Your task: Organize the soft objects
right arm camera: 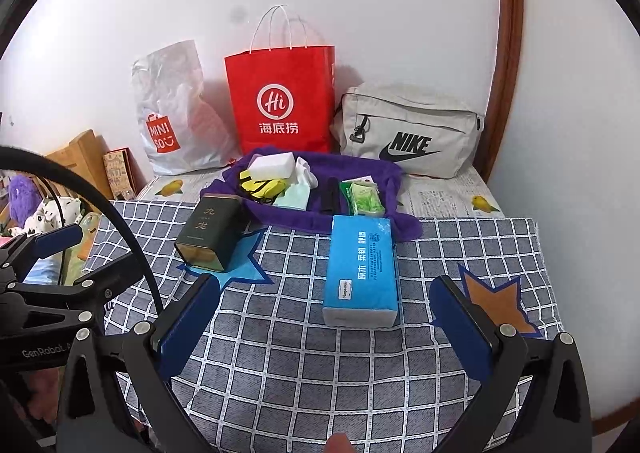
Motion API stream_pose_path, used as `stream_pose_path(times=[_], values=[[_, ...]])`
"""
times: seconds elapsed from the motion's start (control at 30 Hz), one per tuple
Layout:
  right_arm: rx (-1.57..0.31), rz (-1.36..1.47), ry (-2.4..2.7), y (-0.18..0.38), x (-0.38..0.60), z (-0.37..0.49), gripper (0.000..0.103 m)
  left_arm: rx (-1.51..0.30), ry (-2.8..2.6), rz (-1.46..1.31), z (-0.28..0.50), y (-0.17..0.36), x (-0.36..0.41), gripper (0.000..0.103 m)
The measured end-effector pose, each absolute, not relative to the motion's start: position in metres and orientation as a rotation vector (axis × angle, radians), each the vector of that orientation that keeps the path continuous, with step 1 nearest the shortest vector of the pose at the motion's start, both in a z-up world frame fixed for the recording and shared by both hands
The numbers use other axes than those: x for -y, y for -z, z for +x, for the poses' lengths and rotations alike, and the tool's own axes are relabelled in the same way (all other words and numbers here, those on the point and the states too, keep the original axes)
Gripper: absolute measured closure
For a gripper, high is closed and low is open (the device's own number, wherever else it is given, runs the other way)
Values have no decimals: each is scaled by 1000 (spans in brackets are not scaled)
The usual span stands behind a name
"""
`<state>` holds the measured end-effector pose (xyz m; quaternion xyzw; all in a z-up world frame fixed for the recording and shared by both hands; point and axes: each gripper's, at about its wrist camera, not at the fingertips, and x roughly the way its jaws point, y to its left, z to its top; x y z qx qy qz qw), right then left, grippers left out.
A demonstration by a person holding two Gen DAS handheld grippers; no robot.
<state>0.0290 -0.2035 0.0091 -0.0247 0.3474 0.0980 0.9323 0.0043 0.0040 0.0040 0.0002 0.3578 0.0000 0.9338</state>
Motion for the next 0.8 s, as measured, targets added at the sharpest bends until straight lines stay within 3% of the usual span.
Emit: stream_pose_path(times=[0.8], values=[[-709, -52, -200, -10, 204, 28, 0, -732, 2, -1, 4, -5, -3, 0]])
